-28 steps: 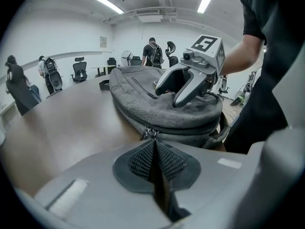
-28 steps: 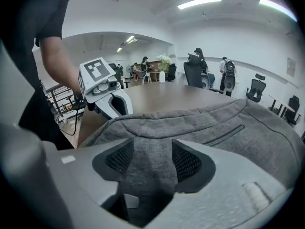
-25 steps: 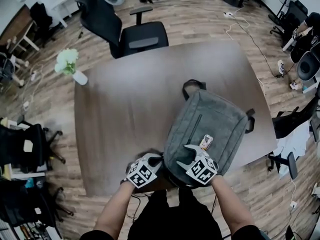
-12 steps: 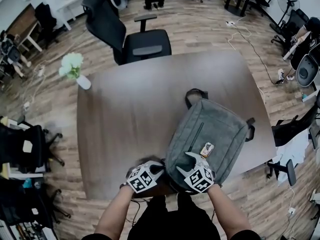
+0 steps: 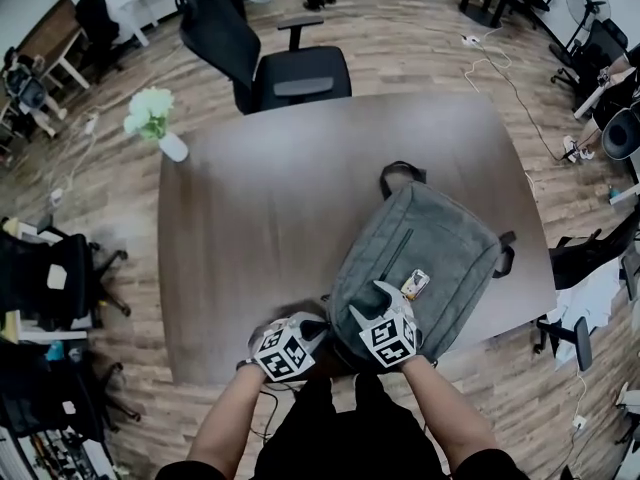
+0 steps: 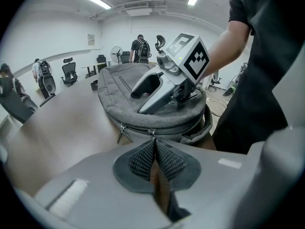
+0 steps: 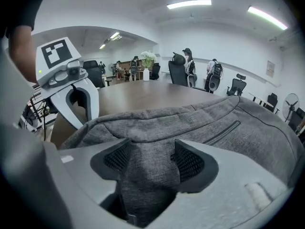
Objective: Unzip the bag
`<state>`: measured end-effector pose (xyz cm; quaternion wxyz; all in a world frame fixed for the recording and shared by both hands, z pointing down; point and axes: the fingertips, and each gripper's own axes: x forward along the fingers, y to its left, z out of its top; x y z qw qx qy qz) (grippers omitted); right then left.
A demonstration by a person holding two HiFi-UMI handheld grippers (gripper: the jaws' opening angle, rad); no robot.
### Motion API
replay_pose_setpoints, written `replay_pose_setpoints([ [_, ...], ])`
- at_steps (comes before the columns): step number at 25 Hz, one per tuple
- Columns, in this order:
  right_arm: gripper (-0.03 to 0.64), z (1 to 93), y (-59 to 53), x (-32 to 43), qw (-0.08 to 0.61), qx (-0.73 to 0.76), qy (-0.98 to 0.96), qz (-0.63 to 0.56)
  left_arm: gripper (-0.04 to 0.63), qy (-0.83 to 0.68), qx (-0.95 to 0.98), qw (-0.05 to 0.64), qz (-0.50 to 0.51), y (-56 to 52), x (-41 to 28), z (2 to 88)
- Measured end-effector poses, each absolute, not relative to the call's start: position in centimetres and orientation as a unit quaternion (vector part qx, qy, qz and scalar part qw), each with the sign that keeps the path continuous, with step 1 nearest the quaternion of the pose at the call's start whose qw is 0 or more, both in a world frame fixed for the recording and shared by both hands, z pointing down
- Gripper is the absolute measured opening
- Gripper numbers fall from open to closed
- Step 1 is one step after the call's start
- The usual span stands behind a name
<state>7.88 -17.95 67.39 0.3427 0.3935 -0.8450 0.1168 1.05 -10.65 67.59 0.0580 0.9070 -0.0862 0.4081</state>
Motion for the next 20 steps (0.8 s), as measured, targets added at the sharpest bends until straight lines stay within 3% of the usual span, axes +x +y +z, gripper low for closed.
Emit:
replay_pose_setpoints([
  [20,0.284,67.3,-25.4,4.9,0.317,0.488,-0.798,0.155,0.029,-0.162,0.898,0.083,0.401,-10.9,-1.9,66.3],
])
